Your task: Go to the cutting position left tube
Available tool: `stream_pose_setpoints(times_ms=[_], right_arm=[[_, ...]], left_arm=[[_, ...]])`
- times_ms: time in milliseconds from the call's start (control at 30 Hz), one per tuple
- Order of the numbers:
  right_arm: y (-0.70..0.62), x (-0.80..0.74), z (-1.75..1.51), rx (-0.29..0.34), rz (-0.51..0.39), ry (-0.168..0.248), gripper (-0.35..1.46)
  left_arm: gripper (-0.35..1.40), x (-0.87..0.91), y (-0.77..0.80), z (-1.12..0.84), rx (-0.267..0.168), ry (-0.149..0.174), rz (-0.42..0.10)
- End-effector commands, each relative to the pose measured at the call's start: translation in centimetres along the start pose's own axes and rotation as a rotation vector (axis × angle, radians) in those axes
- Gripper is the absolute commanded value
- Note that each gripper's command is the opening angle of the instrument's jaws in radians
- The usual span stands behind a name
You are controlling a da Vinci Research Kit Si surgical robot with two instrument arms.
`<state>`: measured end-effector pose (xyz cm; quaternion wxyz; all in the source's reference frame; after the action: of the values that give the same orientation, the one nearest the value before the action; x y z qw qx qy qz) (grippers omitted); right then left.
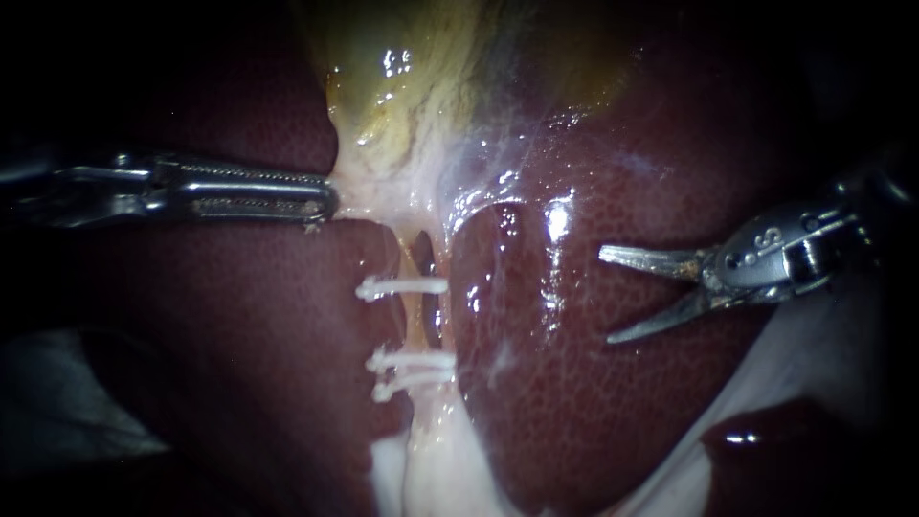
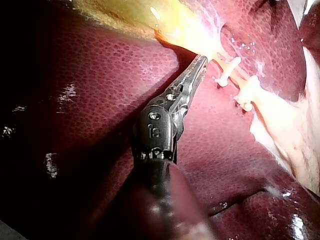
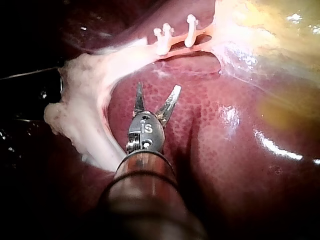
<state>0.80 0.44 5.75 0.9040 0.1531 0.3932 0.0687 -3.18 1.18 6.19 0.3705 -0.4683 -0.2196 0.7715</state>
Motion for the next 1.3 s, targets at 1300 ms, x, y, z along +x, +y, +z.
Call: stream_pose_setpoints(times_ms=[1300], right_arm=[[-0.40,0.36,1.37,0.202,0.186,0.106,1.37]], left_arm=[[-0.35,0.37,0.27,-0.54,0.008,0.037,-0.012]])
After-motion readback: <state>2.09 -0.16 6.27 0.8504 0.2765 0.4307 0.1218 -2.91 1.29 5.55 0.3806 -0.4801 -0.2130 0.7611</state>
